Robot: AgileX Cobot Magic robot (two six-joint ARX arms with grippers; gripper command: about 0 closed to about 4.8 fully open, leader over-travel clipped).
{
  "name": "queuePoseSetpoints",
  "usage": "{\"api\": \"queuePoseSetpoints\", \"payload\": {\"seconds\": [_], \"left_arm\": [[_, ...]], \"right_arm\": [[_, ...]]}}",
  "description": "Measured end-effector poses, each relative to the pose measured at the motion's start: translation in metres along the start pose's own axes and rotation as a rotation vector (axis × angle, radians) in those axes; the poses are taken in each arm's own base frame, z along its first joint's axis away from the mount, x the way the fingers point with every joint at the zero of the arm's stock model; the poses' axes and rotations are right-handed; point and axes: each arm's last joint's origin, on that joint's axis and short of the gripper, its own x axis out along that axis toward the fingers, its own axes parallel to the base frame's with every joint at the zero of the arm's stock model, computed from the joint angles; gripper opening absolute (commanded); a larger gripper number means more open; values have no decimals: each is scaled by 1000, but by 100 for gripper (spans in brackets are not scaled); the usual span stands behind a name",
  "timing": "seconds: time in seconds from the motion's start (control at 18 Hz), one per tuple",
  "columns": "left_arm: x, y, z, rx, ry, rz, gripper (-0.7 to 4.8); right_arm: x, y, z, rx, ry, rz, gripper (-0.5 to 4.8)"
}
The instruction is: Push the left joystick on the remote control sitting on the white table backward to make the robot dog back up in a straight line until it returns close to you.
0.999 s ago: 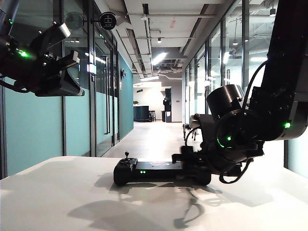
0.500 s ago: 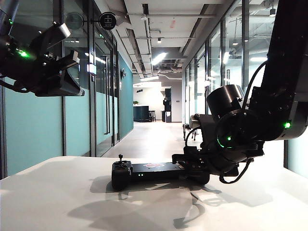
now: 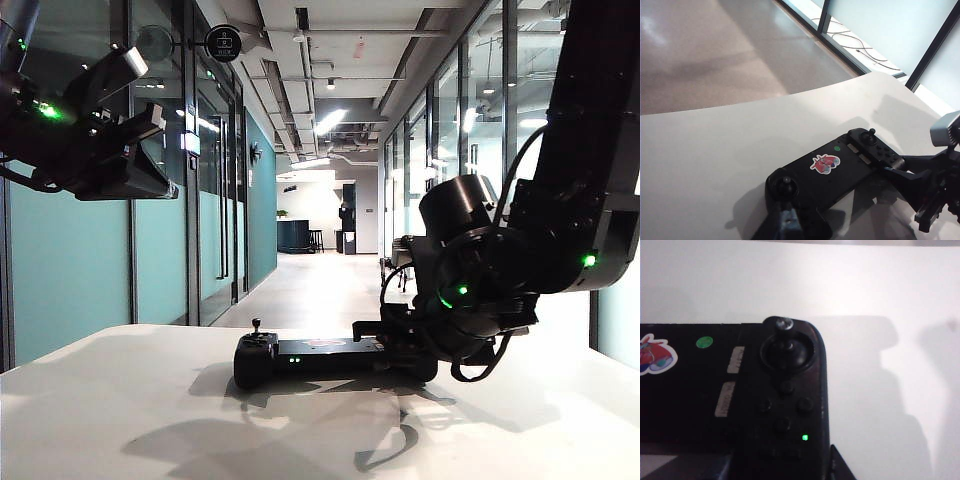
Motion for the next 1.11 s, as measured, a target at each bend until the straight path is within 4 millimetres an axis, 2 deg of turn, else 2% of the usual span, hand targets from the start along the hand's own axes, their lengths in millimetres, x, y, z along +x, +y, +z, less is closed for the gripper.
{"api": "queuePoseSetpoints", "payload": {"seconds": [0.28,0.56,0.89,1.11], "left_arm": [[1,0,0,0,-1,0,-6],[15,7,-15,-16,39,1,-6],[42,17,-15,-22,56,-2,-6],[71,27,-17,-33,79,-57,-6]], "right_arm": [[-4,10,-1,-8,-23,-56,169],[-4,10,-1,12,-27,-78,169],[-4,9,-1,17,-38,-121,166],[-4,8,0,17,-38,-122,166]]}}
